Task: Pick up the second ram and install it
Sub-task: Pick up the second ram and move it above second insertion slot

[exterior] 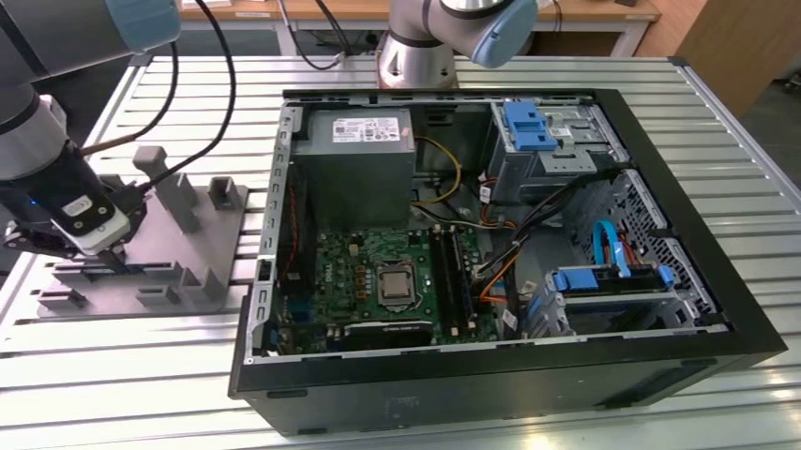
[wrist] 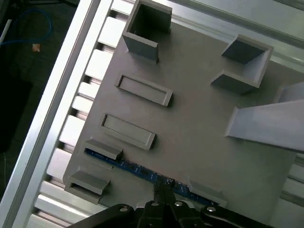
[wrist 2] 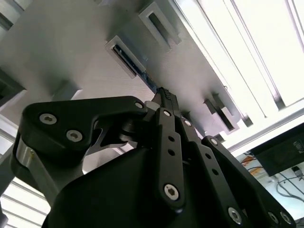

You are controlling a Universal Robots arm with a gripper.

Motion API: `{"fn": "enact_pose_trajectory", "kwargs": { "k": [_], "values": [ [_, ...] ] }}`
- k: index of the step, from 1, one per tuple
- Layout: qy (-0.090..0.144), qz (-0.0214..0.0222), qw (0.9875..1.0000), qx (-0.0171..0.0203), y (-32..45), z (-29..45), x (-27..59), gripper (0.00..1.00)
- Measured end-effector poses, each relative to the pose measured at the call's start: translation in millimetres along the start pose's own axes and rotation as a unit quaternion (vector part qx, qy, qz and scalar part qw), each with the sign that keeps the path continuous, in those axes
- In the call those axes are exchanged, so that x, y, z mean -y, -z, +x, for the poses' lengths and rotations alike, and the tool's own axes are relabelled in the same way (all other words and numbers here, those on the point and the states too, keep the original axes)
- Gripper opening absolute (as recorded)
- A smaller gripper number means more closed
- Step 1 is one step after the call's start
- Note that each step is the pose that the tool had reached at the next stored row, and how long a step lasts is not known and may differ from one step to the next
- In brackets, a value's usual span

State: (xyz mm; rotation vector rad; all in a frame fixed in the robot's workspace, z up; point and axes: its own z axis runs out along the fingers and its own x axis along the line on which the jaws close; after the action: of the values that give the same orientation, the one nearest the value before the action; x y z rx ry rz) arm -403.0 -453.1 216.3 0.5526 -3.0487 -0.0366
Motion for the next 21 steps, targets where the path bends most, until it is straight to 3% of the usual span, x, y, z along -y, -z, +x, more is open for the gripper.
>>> {"fn": "enact_pose_trajectory", "kwargs": {
  "k": [4, 9, 16, 21],
  "values": [
    [0.028, 0.0011, 0.9996, -0.0009, 0.0, 0.0, 0.0, 0.1],
    [0.063, 0.0024, 0.998, -0.002, 0.0, 0.0, 0.0, 0.1],
    [0.106, 0.004, 0.9943, -0.0033, 0.0, 0.0, 0.0, 0.1],
    [0.135, 0.0052, 0.9908, -0.0042, 0.0, 0.0, 0.0, 0.1]
  ]
}}
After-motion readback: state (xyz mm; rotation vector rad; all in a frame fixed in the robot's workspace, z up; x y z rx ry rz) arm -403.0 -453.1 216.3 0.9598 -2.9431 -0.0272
